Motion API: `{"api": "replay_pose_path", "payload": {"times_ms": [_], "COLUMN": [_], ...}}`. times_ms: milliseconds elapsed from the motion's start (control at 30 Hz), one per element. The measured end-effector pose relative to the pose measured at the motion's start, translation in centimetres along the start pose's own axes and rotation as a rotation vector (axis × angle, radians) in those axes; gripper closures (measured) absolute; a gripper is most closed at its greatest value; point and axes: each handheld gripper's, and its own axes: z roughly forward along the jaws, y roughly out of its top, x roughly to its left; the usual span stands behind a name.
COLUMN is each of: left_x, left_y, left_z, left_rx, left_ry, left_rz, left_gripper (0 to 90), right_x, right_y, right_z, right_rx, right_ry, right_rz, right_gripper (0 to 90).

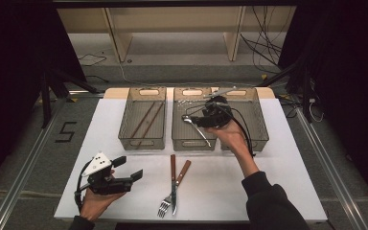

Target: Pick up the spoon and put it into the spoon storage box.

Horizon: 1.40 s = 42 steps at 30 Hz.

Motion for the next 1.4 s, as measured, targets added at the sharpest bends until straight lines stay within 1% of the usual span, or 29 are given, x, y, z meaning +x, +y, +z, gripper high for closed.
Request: {"api": "replay_pose_path", "payload": {"times_ms": [200,400,567,867,1167,1400], "left_x": [0.1,0.1,0.2,0.1,0.1,0.3], "left_y": [0.0,0.0,0.0,0.3,0.4,0.3], "left_z": [0.1,0.1,0.0,-0.1,0.3,0.2], "left_rx": [0.010,0.007,0.001,-0.013,-0.021,-0.017], "left_ry": [0.008,0.012,0.014,0.015,0.009,0.006], "left_rz": [-0.011,-0.014,-0.015,-0.011,-0.016,-0.011], "left_gripper": [14.6,14.6,14.6,14.6,14.6,14.6], "right_x": [0.7,2.0,3.0,4.4,5.3,6.0], "right_y": [-0.7,-0.8,-1.1,-2.3,-3.3,-4.0], "right_z": [-1.0,-2.0,-2.4,-2.2,-1.8,-1.2], "right_rx": [-0.024,-0.051,-0.067,-0.063,-0.072,-0.071], "right_ry": [0.008,0.039,0.063,0.109,0.149,0.173], "right_rz": [-0.014,-0.047,-0.070,-0.087,-0.096,-0.099], "right_gripper": [40.3,39.3,37.9,36.8,35.9,33.8]}}
